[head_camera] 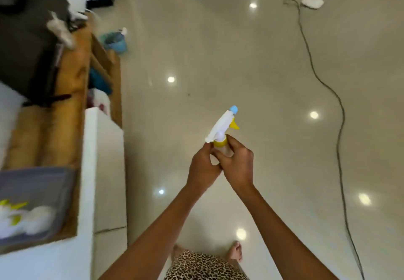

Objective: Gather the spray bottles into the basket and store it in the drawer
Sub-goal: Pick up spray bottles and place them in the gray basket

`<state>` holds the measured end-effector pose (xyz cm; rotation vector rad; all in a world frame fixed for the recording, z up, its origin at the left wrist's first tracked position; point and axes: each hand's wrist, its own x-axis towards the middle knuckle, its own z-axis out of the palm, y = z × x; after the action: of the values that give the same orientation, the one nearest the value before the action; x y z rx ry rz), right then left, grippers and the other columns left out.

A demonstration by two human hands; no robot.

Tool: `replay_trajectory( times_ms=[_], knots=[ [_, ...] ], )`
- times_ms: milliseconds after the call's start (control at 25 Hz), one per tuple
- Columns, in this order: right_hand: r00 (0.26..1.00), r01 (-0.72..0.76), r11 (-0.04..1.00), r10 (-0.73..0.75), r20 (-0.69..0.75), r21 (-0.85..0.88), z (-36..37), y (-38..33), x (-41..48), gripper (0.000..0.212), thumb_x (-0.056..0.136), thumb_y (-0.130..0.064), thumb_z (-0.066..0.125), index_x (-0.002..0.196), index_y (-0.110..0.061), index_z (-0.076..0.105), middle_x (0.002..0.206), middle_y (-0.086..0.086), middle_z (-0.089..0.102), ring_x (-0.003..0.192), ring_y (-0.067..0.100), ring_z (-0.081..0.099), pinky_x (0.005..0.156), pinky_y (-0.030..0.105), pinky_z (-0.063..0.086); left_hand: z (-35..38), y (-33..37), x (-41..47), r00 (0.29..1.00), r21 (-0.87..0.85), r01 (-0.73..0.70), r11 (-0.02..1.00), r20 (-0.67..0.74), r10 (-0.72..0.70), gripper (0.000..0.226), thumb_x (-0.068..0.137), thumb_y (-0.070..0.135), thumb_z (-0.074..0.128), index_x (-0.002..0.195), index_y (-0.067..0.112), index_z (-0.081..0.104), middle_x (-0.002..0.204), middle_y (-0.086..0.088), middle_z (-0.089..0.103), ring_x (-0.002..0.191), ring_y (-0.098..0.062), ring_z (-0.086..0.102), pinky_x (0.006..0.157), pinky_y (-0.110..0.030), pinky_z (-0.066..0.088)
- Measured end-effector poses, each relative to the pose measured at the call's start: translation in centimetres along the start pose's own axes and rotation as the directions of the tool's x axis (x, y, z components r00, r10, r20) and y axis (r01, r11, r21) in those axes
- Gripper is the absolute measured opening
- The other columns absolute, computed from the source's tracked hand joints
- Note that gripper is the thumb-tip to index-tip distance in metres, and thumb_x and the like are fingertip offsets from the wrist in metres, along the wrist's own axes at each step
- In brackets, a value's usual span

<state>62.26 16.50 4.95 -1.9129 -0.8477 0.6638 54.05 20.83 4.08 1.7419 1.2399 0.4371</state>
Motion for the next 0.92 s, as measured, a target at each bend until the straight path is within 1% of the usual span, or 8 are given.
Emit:
replay_trajectory(
  times_ms=[120, 200, 320, 400, 520, 640, 800, 920],
  knots=[
    [0.985, 0.097, 0.993, -0.105, 0.138, 0.062, 5.9, -6.1, -1.5, 0.036, 0.072, -0.023, 0.073, 0.105, -0.026, 0.062, 0.079, -0.010, 0.068, 0.075, 0.007, 0.064, 0.060, 0.008, 0.045, -8.2, -2.2, -1.6, 0.986, -0.084, 0.027, 0.996, -0.159, -0.040, 0.038, 0.073, 0.015, 0.064, 0.109, 0.022, 0.055, 0.087, 0.004, 0.067, 0.082, -0.018, 0.064, 0.067, -0.027, 0.051],
    [0.963, 0.141, 0.987, -0.155, 0.220, 0.079, 9.8, -8.7, -2.9, 0.035, 0.071, -0.025, 0.074, 0.105, -0.025, 0.062, 0.079, -0.010, 0.068, 0.075, 0.007, 0.065, 0.061, 0.008, 0.046, -12.5, -4.2, -3.1, 0.966, -0.110, 0.063, 0.992, -0.244, -0.089, 0.036, 0.075, 0.016, 0.063, 0.109, 0.023, 0.056, 0.093, 0.001, 0.069, 0.085, -0.017, 0.064, 0.073, -0.034, 0.054],
    [0.903, 0.206, 0.972, -0.234, 0.362, 0.115, 16.9, -12.6, -6.3, 0.034, 0.072, -0.024, 0.074, 0.105, -0.026, 0.064, 0.085, -0.009, 0.071, 0.081, 0.008, 0.067, 0.069, 0.018, 0.051, -19.9, -8.3, -6.5, 0.908, -0.146, 0.103, 0.984, -0.391, -0.153, 0.035, 0.078, 0.019, 0.062, 0.112, 0.027, 0.055, 0.096, 0.004, 0.068, 0.087, -0.012, 0.064, 0.072, -0.023, 0.050],
    [0.850, 0.236, 0.961, -0.277, 0.447, 0.147, 21.5, -14.6, -8.9, 0.034, 0.074, -0.024, 0.074, 0.106, -0.027, 0.064, 0.091, -0.009, 0.071, 0.086, 0.008, 0.067, 0.076, 0.026, 0.054, -24.3, -11.2, -8.8, 0.857, -0.146, 0.131, 0.980, -0.481, -0.186, 0.034, 0.079, 0.018, 0.060, 0.112, 0.025, 0.057, 0.099, 0.002, 0.069, 0.089, -0.012, 0.063, 0.069, -0.017, 0.045],
    [0.785, 0.247, 0.949, -0.315, 0.533, 0.197, 27.1, -16.8, -12.2, 0.033, 0.075, -0.023, 0.074, 0.107, -0.026, 0.065, 0.097, -0.005, 0.073, 0.090, 0.010, 0.067, 0.080, 0.029, 0.055, -29.1, -14.8, -11.7, 0.795, -0.151, 0.178, 0.972, -0.560, -0.232, 0.036, 0.079, 0.016, 0.063, 0.114, 0.020, 0.058, 0.110, -0.003, 0.068, 0.098, -0.018, 0.063, 0.079, -0.024, 0.047],
    [0.740, 0.286, 0.938, -0.346, 0.577, 0.196, 32.0, -18.4, -14.6, 0.036, 0.076, -0.024, 0.074, 0.111, -0.023, 0.065, 0.097, -0.004, 0.073, 0.090, 0.013, 0.067, 0.078, 0.023, 0.054, -32.7, -18.0, -13.3, 0.727, -0.199, 0.212, 0.957, -0.623, -0.290, 0.036, 0.080, 0.015, 0.065, 0.116, 0.016, 0.057, 0.112, -0.006, 0.067, 0.101, -0.021, 0.062, 0.082, -0.027, 0.048],
    [0.741, 0.324, 0.928, -0.370, 0.560, 0.184, 37.3, -19.6, -15.1, 0.042, 0.073, -0.022, 0.078, 0.112, -0.014, 0.067, 0.102, 0.004, 0.074, 0.093, 0.019, 0.066, 0.084, 0.033, 0.053, -35.9, -21.6, -14.4, 0.629, -0.238, 0.281, 0.930, -0.686, -0.366, 0.037, 0.081, 0.022, 0.065, 0.117, 0.020, 0.056, 0.117, -0.003, 0.065, 0.103, -0.012, 0.057, 0.079, -0.016, 0.042],
    [0.786, 0.257, 0.950, -0.313, 0.533, 0.179, 41.0, -19.7, -14.1, 0.048, 0.071, -0.014, 0.079, 0.116, -0.005, 0.064, 0.112, 0.013, 0.070, 0.101, 0.026, 0.064, 0.087, 0.039, 0.053, -37.5, -23.5, -15.0, 0.573, -0.265, 0.339, 0.903, -0.703, -0.422, 0.033, 0.082, 0.023, 0.063, 0.114, 0.023, 0.057, 0.121, -0.001, 0.062, 0.112, -0.018, 0.055, 0.091, -0.031, 0.046]
  ],
)
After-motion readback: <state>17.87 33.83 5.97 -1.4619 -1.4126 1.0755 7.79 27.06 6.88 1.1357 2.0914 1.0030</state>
